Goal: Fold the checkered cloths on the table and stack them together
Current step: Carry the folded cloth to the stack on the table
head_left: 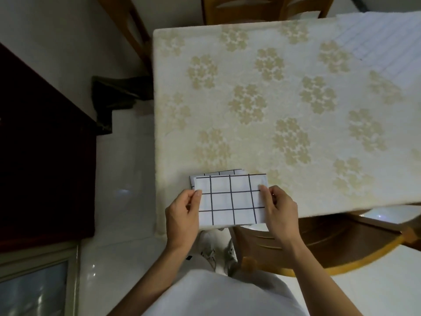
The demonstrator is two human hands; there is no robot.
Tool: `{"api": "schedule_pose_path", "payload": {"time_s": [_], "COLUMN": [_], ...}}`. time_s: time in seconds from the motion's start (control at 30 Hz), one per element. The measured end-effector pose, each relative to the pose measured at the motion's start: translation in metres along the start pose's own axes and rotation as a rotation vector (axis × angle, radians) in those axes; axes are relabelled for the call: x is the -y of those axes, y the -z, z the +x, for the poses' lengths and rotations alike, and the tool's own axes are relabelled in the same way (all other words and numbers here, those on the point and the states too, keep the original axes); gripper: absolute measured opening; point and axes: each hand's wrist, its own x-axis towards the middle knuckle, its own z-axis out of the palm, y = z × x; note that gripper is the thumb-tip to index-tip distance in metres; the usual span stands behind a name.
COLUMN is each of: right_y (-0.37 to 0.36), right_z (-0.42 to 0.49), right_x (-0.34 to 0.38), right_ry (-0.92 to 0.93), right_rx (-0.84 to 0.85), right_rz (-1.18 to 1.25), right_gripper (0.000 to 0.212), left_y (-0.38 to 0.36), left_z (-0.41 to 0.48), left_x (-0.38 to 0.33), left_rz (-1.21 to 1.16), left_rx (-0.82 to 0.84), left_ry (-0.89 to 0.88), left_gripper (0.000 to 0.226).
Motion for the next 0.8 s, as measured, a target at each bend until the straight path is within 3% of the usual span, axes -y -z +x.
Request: {"api": "schedule_pose_path", "payload": {"time_s": [0.3, 0.57, 0.8], "right_y": [-0.012, -0.031, -0.049], "right_z": [0.035, 0.061, 0.071], "right_x": [0.000, -0.017, -0.034], "right_ry": [0.015, -0.050, -0.071], "right_rx": [0.134, 0.226, 0.192], "right_rz": [-0.058, -0.197, -0.262], "right_gripper": [0.023, 0.019, 0.020], "left_y": [-0.014, -0.030, -0.039], "left_z": [0.016, 0.035, 0.040], "left_x": [0.016, 0.031, 0.047], "left_rz": [0.020, 0.098, 0.213], "left_rx": [0.001, -0.091, -0.106], "left_ry": [0.152, 0.299, 0.373], "left_gripper": [0.015, 0.011, 0.017]}}
